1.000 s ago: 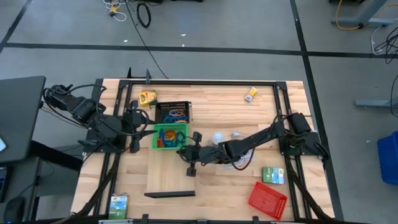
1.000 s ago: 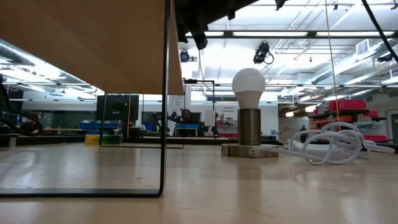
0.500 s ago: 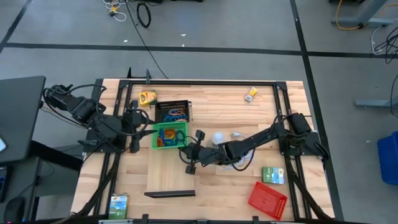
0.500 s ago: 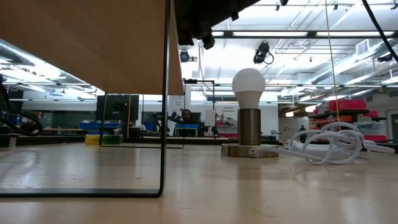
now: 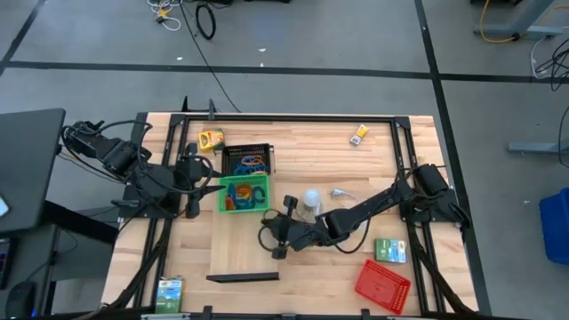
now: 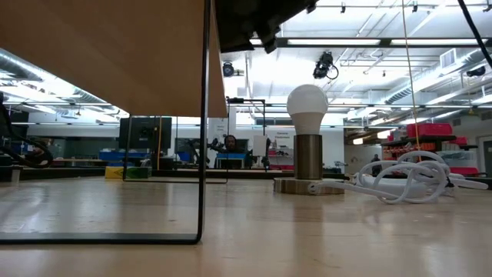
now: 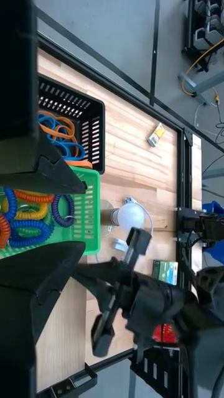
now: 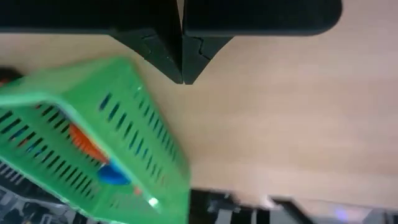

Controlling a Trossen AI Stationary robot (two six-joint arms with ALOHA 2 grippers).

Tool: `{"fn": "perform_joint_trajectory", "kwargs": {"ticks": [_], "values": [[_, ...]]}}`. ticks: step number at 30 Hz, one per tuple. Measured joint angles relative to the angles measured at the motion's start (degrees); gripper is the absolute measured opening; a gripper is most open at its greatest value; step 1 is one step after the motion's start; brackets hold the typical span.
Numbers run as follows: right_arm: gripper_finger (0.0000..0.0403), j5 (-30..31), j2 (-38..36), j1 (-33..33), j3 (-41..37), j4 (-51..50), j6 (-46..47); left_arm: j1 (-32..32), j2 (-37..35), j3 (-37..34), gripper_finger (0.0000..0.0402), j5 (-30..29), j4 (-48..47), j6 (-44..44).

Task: Pick & Place Office Desk Supplies
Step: Put the box of crayon into the red bin

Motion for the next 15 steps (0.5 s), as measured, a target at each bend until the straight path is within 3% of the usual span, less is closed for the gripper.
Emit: {"fn": "perform_joint_trajectory", "kwargs": {"ticks": [6,10,15], "values": [[0.0000,4.22,-1.78,3.45,-0.04,-6.69,-2.17,0.00,0.02,0.00,0.0140,0.00,0.19,0.66],[0.0000,5.65,-4.69,5.05,-0.04,-17.23,-0.52,-0.06,0.40,0.00,0.0140,0.34,2.58,1.76],[0.0005,4.70,-7.42,5.29,0.00,-27.41,5.23,-2.78,0.79,-4.13,0.0140,0.95,19.50,10.29]]}}
